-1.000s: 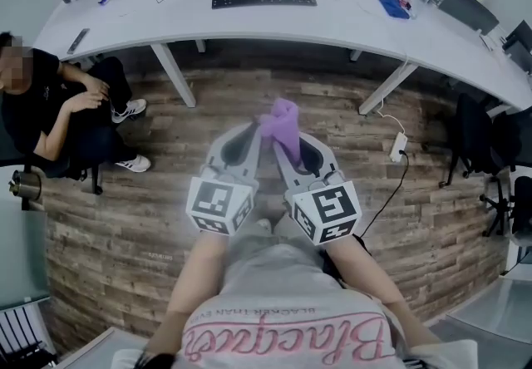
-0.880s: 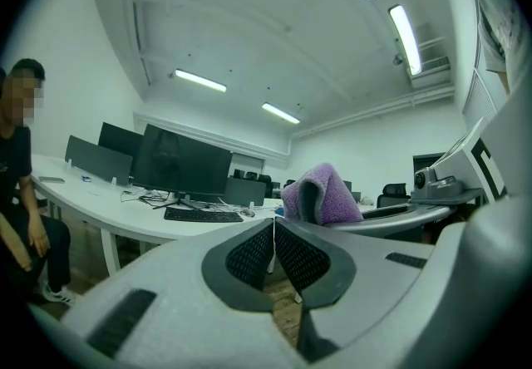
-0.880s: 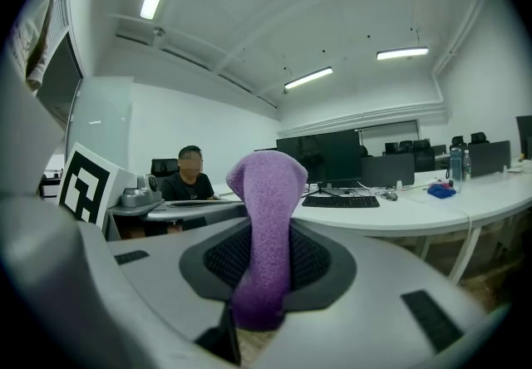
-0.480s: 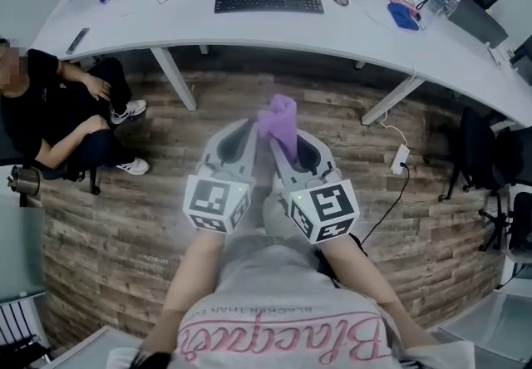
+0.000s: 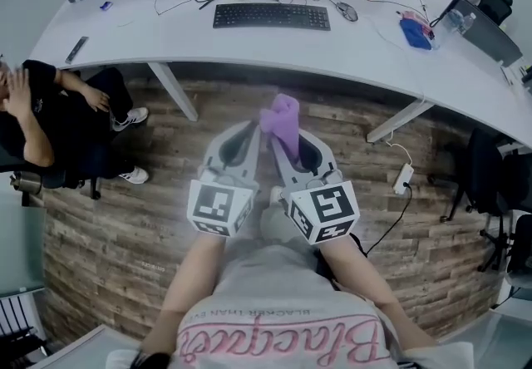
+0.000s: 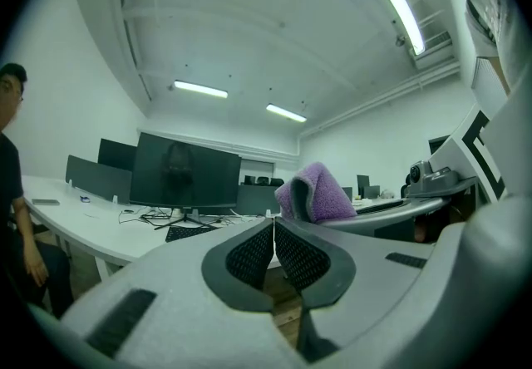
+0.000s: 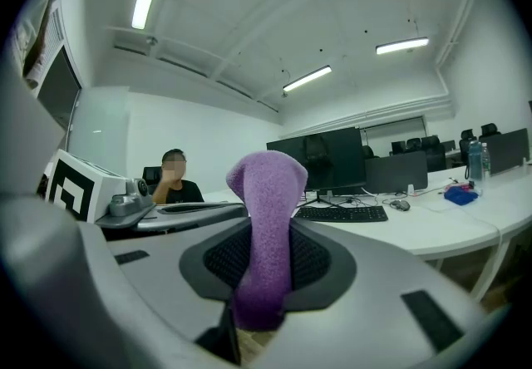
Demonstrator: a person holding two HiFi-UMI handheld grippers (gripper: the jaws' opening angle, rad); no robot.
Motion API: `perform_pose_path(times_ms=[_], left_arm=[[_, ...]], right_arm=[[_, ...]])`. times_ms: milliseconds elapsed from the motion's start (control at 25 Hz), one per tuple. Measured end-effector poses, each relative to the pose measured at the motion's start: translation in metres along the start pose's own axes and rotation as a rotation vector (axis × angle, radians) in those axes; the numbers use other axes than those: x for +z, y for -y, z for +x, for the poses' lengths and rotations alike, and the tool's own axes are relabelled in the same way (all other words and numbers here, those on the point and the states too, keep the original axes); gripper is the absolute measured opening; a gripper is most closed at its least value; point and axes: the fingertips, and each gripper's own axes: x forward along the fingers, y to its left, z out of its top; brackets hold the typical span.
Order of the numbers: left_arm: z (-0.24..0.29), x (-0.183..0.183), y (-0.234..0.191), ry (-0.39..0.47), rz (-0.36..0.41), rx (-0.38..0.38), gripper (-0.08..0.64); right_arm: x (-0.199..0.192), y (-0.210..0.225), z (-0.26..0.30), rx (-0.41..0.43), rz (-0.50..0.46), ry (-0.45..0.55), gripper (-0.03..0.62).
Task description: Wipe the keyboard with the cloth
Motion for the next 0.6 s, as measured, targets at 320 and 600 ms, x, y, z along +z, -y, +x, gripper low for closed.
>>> perform_pose_path(times_ms=[320,600], left_arm=[[0.075,0.011,-0.022,0.008,0.007,0.045,0.008],[0.131,0.012,-0.038,0.01,0.01,0.062,0.008]], right_arm=[[0.021,0.053,0.049,0.065,-0.02,0.006,0.089],[0.026,0.097,0.085,0.093,-0.023,-0.003,0.089]])
